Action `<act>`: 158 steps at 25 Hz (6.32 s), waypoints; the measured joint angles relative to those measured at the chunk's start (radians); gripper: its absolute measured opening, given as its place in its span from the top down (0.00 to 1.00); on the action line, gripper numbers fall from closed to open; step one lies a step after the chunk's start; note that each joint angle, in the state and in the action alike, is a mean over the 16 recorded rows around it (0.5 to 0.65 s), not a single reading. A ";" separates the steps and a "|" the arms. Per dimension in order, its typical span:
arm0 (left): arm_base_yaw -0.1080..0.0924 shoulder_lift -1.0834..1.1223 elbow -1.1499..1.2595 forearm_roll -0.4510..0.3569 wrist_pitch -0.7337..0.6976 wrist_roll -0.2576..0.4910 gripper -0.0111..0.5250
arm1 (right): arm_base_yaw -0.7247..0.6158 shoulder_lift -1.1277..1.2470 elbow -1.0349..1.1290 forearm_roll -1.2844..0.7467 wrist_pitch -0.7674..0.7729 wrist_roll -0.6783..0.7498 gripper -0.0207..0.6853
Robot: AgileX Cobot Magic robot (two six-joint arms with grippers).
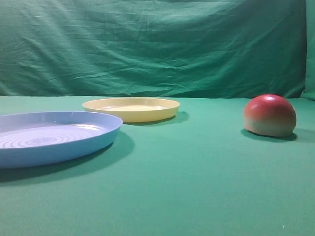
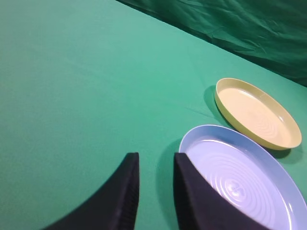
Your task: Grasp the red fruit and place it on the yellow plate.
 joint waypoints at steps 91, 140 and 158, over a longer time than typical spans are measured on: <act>0.000 0.000 0.000 0.000 0.000 0.000 0.69 | 0.282 0.150 -0.657 -0.132 0.327 0.204 0.97; 0.000 0.000 0.000 0.000 0.000 0.000 0.69 | -0.181 -1.301 0.804 -0.195 -0.289 0.245 0.97; 0.000 0.000 0.000 0.000 0.000 0.000 0.69 | -0.194 -1.329 0.858 -0.195 -0.273 0.250 0.97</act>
